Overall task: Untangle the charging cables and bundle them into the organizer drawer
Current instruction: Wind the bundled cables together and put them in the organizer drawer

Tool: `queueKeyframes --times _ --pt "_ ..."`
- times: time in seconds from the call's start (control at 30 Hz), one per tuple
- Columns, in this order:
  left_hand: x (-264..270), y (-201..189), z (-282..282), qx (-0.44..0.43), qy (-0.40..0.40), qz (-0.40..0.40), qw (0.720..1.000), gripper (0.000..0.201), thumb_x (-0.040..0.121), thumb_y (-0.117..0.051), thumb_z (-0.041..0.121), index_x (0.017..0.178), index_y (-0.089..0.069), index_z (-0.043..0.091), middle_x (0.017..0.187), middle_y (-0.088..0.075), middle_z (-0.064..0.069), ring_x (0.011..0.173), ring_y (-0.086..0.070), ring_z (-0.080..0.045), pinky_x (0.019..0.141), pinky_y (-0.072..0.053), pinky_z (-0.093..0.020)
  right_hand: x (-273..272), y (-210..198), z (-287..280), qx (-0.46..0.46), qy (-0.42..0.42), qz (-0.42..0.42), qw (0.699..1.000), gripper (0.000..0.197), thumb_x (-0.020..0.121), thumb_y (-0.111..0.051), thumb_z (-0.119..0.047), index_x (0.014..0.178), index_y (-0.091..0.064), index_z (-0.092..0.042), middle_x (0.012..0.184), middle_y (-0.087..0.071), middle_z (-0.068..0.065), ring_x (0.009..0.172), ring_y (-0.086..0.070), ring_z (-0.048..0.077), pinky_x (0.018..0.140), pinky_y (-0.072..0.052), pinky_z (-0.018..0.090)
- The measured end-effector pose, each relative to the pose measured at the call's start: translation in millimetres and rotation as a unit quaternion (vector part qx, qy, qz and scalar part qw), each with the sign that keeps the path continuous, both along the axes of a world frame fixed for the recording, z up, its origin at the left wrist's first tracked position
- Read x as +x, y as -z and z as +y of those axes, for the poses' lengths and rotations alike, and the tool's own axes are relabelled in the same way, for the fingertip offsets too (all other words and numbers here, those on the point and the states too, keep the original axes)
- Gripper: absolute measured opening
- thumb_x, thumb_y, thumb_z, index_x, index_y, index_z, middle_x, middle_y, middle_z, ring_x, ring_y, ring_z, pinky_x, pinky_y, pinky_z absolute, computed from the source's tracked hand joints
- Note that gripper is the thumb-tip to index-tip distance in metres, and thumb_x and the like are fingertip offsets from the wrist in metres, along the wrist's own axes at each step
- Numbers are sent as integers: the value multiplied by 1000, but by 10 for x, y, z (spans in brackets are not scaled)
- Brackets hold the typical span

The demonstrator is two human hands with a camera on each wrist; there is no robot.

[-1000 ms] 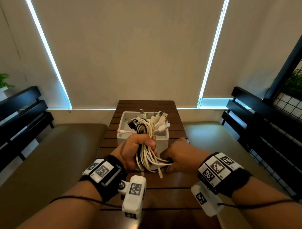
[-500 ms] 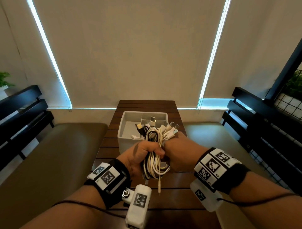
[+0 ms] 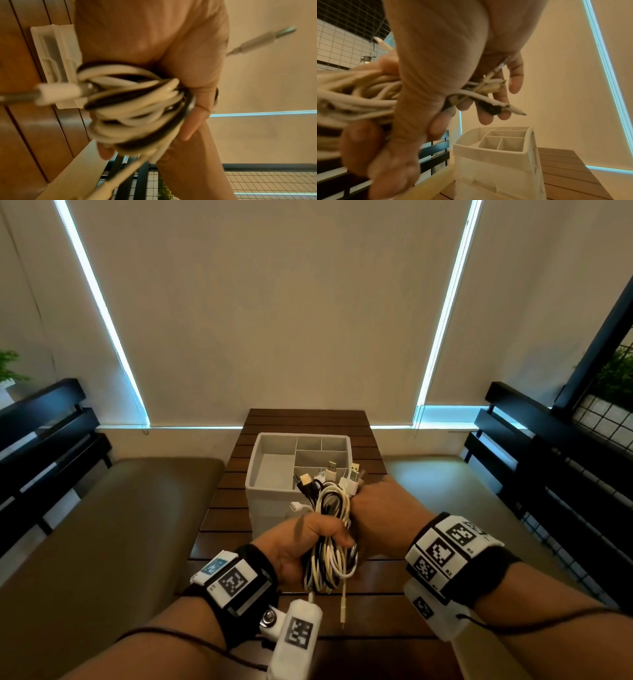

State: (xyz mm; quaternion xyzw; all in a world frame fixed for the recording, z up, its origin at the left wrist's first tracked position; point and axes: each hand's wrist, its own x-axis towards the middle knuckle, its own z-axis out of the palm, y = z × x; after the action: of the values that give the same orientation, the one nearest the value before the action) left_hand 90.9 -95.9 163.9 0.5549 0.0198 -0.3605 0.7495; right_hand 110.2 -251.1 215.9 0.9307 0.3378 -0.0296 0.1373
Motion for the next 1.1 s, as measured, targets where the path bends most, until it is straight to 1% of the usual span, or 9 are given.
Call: queueKeyframes --times 0.1,0.27,0.37,0.47,0.63,0.8,0.9,1.0,1.1 --pt "-11 7 -12 23 -10 -23 999 30 58 -68 3 88 -68 1 83 -68 -16 70 -65 -25 73 -52 -36 26 0 -35 12 0 24 1000 56 75 -65 -64 106 -61 -17 101 -63 2 91 -59 21 83 -41 34" --pt "-13 -43 -76 38 -35 -70 996 24 64 -68 2 88 -69 2 77 -69 -14 65 -66 -22 63 -54 -31 80 -18 -54 49 23 82 995 48 76 -69 -53 107 -62 -16 99 -65 2 85 -59 19 79 -50 32" --pt "-1 -38 -124 43 -64 -107 991 25 74 -65 -9 96 -67 0 80 -67 -14 70 -66 -22 65 -54 -32 98 -8 -36 74 37 91 992 40 79 -68 -45 109 -62 -19 102 -65 2 91 -61 21 75 -48 31" --pt "-7 -8 -132 71 -81 -148 983 27 64 -70 -6 90 -68 -1 82 -67 -17 72 -67 -24 67 -55 -34 130 49 -37 101 48 122 986 45 75 -72 -44 113 -60 -23 107 -64 -2 97 -60 20 80 -50 31" --pt "-6 -39 -113 113 -77 -202 970 16 74 -66 -11 86 -69 -1 73 -70 -9 65 -68 -16 60 -54 -26 147 46 -67 122 39 143 981 60 67 -74 -49 121 -56 -29 125 -55 -5 117 -47 19 97 -44 48" --pt "67 -37 -152 121 -155 -278 940 30 55 -75 0 83 -74 13 79 -76 -1 79 -72 -17 71 -58 -29 132 20 -44 92 90 12 992 89 71 -70 -58 145 -25 -36 149 -26 -1 131 -26 27 101 -37 50" --pt "116 -26 -202 95 -194 -311 926 36 53 -69 -2 78 -72 23 76 -73 8 79 -70 -9 73 -54 -23 106 142 6 179 182 -15 967 88 72 -71 -54 145 -24 -36 143 -16 2 126 -26 29 101 -38 50" --pt "88 -41 -240 85 -208 -314 922 43 61 -67 -16 77 -71 24 74 -67 8 70 -66 -5 70 -52 -21 168 316 20 237 219 26 946 92 63 -72 -51 141 -26 -36 142 -22 4 121 -31 31 95 -44 44" --pt "50 15 -202 94 -246 -268 927 33 65 -68 -19 91 -72 2 86 -74 -13 81 -74 -18 72 -59 -30 146 404 -11 366 238 56 898 106 61 -81 -41 141 -12 -35 136 -24 5 115 -40 31 92 -45 41"
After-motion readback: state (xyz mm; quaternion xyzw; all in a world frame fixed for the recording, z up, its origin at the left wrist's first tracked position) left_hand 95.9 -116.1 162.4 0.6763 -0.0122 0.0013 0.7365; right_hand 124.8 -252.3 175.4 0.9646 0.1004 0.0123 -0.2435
